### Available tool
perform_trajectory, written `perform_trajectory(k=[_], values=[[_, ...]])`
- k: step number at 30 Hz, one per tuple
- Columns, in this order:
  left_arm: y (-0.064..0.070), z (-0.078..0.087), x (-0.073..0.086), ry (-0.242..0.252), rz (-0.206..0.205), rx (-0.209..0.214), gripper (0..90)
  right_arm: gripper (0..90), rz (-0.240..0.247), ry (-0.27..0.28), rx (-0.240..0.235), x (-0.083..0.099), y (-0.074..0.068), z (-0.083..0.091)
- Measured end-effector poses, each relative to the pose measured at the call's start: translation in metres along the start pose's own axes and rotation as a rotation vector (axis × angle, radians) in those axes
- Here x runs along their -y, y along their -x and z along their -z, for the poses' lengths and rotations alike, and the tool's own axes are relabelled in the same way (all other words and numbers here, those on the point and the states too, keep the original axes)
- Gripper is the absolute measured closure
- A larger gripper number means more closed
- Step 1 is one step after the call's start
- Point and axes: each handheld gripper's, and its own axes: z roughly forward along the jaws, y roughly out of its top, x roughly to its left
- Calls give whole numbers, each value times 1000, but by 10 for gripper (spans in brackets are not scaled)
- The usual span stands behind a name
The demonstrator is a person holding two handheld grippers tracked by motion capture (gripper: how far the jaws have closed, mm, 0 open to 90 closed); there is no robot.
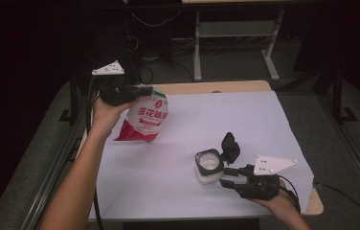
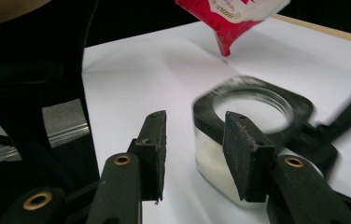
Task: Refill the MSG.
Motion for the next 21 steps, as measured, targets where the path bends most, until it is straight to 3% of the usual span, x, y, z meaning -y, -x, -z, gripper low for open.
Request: perform_trajectory(k=[6, 15, 21], values=[[-3, -5, 7, -35, 10, 10, 896, 593, -22, 4, 28, 9, 6, 17], [5, 11, 25, -12, 16, 30, 896, 592, -37, 26, 91, 13, 18, 36], [11, 20, 44, -38, 21, 41, 895, 590, -60, 29, 138, 18, 30, 47]])
